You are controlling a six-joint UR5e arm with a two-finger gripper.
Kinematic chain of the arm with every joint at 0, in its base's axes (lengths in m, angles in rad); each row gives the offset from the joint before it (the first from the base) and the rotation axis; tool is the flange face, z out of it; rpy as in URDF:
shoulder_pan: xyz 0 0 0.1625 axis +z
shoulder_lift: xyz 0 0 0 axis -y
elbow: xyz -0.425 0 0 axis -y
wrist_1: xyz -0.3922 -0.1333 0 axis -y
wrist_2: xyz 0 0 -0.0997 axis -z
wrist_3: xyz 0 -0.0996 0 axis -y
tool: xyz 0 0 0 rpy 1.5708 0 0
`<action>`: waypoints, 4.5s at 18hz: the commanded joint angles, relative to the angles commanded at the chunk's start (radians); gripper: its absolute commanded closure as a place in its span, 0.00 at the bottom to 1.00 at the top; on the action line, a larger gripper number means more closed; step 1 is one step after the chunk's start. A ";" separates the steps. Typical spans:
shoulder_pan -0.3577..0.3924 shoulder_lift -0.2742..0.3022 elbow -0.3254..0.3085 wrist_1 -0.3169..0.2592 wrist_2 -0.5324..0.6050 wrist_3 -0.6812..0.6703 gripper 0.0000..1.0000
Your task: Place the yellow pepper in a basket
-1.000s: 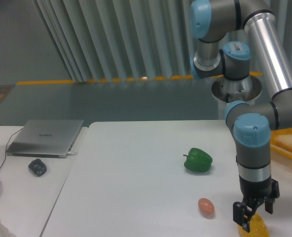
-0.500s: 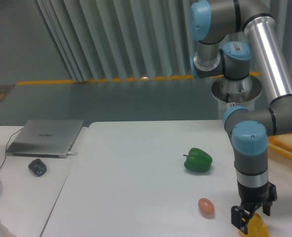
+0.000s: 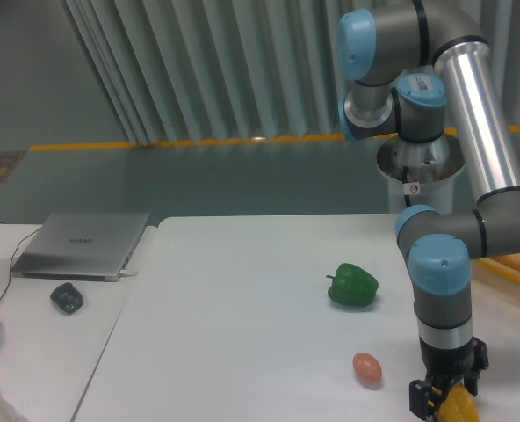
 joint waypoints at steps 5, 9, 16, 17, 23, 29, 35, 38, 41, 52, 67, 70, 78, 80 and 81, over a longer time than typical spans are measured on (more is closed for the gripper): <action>-0.008 0.008 -0.023 0.005 0.018 -0.057 0.66; -0.012 0.034 -0.023 0.005 0.018 -0.095 0.66; -0.009 0.187 -0.064 -0.002 0.020 -0.152 0.65; -0.006 0.211 -0.074 -0.003 0.023 -0.152 0.65; 0.084 0.348 -0.175 -0.031 0.022 -0.152 0.62; 0.236 0.405 -0.204 -0.127 0.020 -0.152 0.62; 0.414 0.405 -0.213 -0.192 0.005 -0.125 0.62; 0.463 0.396 -0.216 -0.202 0.005 -0.118 0.58; 0.476 0.399 -0.222 -0.224 0.009 -0.120 0.57; 0.474 0.405 -0.267 -0.212 0.008 -0.157 0.00; 0.466 0.410 -0.209 -0.257 -0.112 -0.538 0.00; 0.439 0.371 -0.114 -0.371 -0.106 -0.626 0.00; 0.356 0.261 0.034 -0.511 -0.104 -0.684 0.00; 0.345 0.241 0.025 -0.503 -0.104 -0.683 0.00; 0.345 0.241 0.012 -0.491 -0.104 -0.671 0.00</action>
